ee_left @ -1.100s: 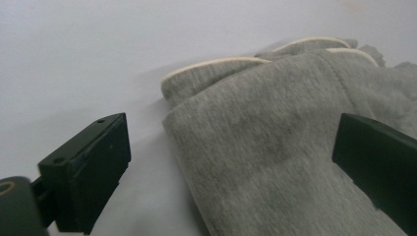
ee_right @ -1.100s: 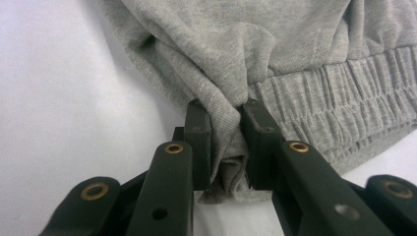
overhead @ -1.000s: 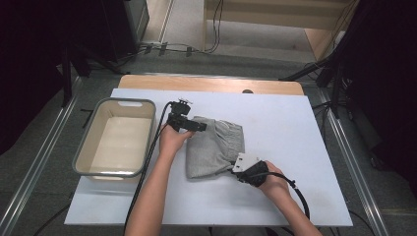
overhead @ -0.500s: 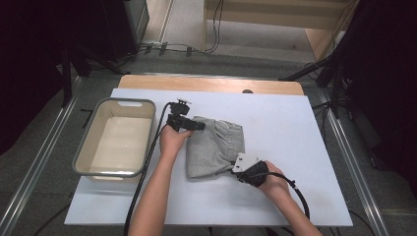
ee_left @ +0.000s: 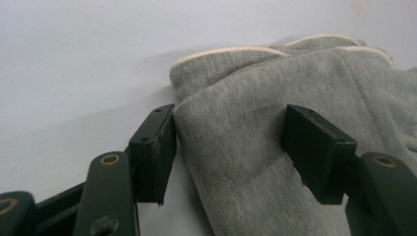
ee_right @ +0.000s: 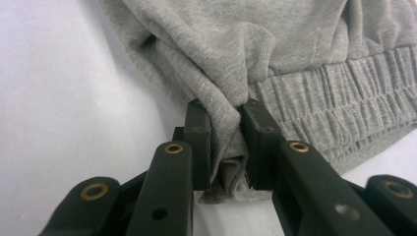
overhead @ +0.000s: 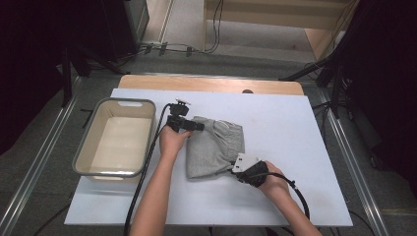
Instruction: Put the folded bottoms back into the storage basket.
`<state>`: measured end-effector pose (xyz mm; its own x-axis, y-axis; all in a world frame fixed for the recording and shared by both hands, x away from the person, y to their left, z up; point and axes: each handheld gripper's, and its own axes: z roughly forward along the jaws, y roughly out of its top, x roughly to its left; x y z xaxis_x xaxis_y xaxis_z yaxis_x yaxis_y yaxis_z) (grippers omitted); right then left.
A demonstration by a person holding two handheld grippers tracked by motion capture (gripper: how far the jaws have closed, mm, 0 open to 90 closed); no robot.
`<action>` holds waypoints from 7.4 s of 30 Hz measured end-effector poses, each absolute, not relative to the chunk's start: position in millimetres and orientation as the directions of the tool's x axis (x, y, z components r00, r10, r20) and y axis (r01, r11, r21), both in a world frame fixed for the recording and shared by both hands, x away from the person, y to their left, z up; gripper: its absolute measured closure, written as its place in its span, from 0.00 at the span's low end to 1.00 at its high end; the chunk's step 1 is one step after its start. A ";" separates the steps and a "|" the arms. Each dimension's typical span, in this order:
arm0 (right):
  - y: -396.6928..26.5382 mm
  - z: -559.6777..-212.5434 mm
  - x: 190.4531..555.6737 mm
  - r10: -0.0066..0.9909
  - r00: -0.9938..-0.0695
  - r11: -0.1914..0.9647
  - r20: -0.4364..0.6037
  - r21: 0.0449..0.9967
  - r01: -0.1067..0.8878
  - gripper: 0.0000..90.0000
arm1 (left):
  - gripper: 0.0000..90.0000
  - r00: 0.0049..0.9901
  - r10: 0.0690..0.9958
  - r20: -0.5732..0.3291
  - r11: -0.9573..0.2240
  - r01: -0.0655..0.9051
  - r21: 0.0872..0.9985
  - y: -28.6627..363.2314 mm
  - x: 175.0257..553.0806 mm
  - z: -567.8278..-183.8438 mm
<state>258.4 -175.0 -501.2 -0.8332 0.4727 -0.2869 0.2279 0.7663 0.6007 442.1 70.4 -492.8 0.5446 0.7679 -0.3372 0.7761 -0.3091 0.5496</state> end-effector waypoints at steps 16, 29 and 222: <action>-174.9 -501.2 258.4 0.474 -0.832 0.766 -0.287 0.600 0.230 0.81 | 0.70 0.539 0.772 -0.338 -0.297 0.775 0.558 73.7 441.7 -492.5; -174.8 -501.6 258.0 0.476 -0.838 0.761 -0.268 0.602 0.240 0.81 | 0.81 0.551 0.775 -0.309 -0.317 0.762 0.566 71.1 439.2 -488.0; -144.7 -391.5 248.0 0.474 -0.848 0.561 -0.237 0.824 0.083 0.83 | 0.84 0.744 0.650 -0.157 -0.346 0.473 0.810 127.3 383.1 -358.4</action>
